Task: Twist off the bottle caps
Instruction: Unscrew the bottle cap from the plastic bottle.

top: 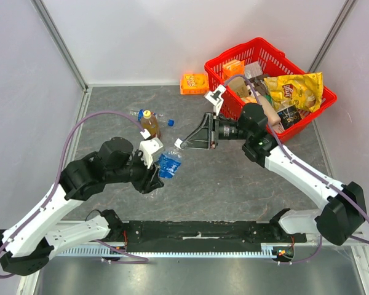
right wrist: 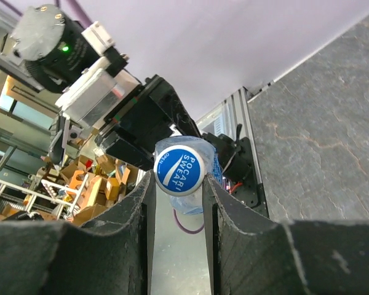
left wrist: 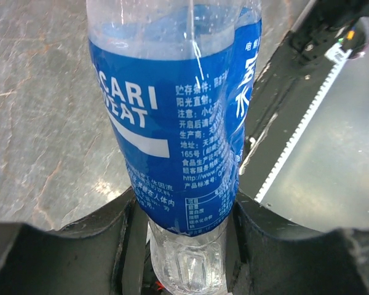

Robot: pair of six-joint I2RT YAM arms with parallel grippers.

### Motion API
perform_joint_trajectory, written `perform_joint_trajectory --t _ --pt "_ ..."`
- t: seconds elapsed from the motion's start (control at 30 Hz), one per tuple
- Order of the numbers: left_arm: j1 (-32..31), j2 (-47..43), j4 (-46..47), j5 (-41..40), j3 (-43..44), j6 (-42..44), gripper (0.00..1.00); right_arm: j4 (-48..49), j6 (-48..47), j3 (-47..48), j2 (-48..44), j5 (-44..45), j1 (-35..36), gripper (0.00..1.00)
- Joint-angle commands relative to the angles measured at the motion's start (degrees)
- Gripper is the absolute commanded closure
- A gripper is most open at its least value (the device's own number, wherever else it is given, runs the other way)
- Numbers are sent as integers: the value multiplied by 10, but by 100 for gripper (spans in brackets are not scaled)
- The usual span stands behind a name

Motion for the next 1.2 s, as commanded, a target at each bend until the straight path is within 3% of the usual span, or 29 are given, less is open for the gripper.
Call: perform_joint_trajectory --t 0.0,0.17,0.3,0.33,0.37,0.5,0.6,0.67,0.9,1.17 --pt "-3 -3 96 124 -11 -26 86 138 35 -5 -41 -37 13 100" --pt "-3 -1 124 170 -22 -41 87 100 5 -3 -66 -19 11 100" --pt "-3 -15 128 101 -35 -59 91 -25 -59 31 -93 58 7 100" --pt "-3 -21 130 84 -39 -62 92 -51 -71 41 -102 86 6 96" --pt "-3 -26 132 62 -44 -69 92 -72 -79 49 -110 113 5 89" --pt "-3 -45 170 17 -72 -99 98 -89 -86 61 -133 202 5 41" --pt "-3 -52 207 4 -89 -119 98 -103 -82 65 -128 246 5 17" --pt "-3 -48 225 -4 -94 -126 98 -101 -65 64 -120 272 7 11" --pt "-3 -13 249 -16 -95 -136 98 -125 -45 68 -73 332 24 8" --pt "-4 0 253 -15 -100 -132 98 -87 -27 67 -38 360 54 19"
